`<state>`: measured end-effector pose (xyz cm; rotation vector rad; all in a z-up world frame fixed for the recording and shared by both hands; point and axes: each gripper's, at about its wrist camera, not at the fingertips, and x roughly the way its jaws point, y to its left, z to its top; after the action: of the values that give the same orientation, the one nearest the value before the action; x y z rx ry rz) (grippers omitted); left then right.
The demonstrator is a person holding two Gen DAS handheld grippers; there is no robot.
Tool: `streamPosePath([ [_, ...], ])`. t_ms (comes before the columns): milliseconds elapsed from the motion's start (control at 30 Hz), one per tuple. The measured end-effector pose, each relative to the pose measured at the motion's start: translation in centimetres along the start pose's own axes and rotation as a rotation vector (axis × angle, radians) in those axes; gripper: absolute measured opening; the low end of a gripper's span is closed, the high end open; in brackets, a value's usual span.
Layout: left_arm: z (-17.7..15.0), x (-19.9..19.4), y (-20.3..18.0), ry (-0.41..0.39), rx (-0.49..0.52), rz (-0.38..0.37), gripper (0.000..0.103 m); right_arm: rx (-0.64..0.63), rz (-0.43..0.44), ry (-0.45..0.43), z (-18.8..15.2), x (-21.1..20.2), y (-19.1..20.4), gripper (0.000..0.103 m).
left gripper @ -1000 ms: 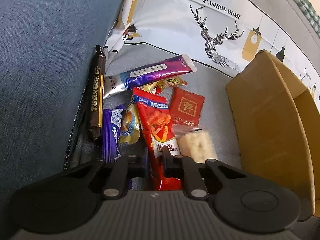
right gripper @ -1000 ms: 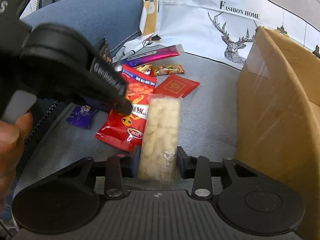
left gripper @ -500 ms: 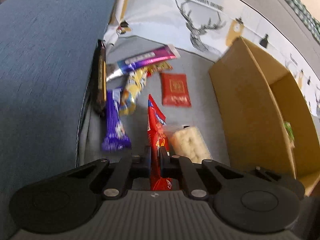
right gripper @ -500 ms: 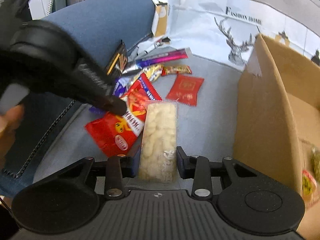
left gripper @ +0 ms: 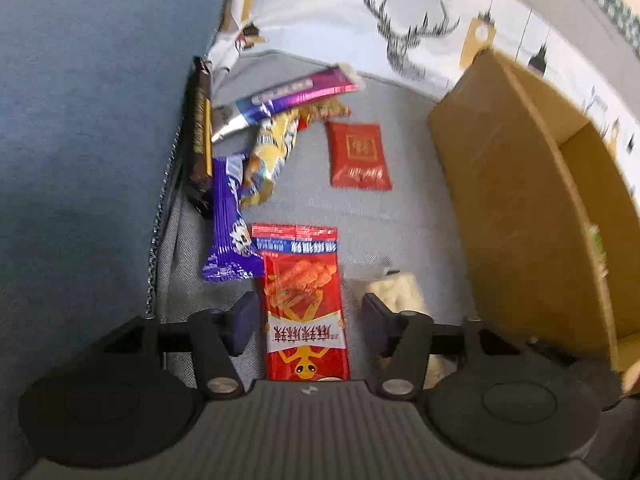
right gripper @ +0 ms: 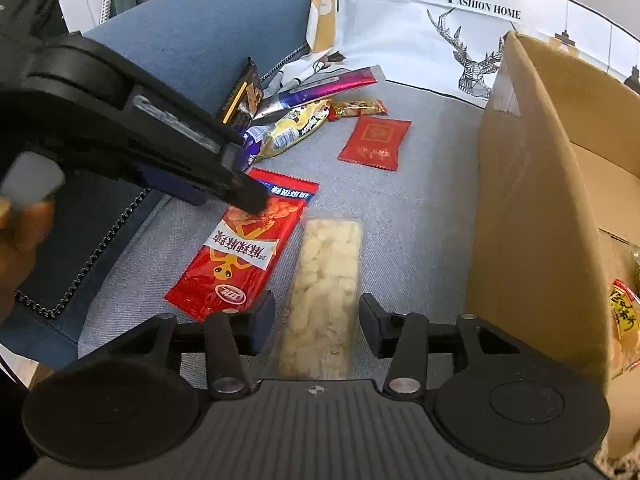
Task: Organize snacks
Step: 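Grasp the red spicy packet with left tool while right tool grasps rice-cake bar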
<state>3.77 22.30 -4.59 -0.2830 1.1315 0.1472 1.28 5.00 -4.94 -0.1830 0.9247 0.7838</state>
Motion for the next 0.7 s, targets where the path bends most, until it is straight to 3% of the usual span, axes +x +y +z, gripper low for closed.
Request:
streamPosePath([
  [233,0.2,2.0,-1.3,0.050,0.073,0.053,0.075,0.004,-0.009,0.033,0.0,1.5,-0.5,0.053],
  [400,0.2,3.5,-1.9,0.096,0.120,0.087,0.075,0.004,-0.006,0.048,0.0,2.0,-0.5,0.054],
  [600,0.4,4.1,-2.8,0.088,0.192,0.123,0.077,-0.001,-0.020,0.047,0.1,2.3,-0.4,0.055],
  [700,0.5,4.0,-3.0,0.076,0.201,0.130,0.068,-0.008,-0.022,0.044,0.0,2.2,-0.5,0.055],
])
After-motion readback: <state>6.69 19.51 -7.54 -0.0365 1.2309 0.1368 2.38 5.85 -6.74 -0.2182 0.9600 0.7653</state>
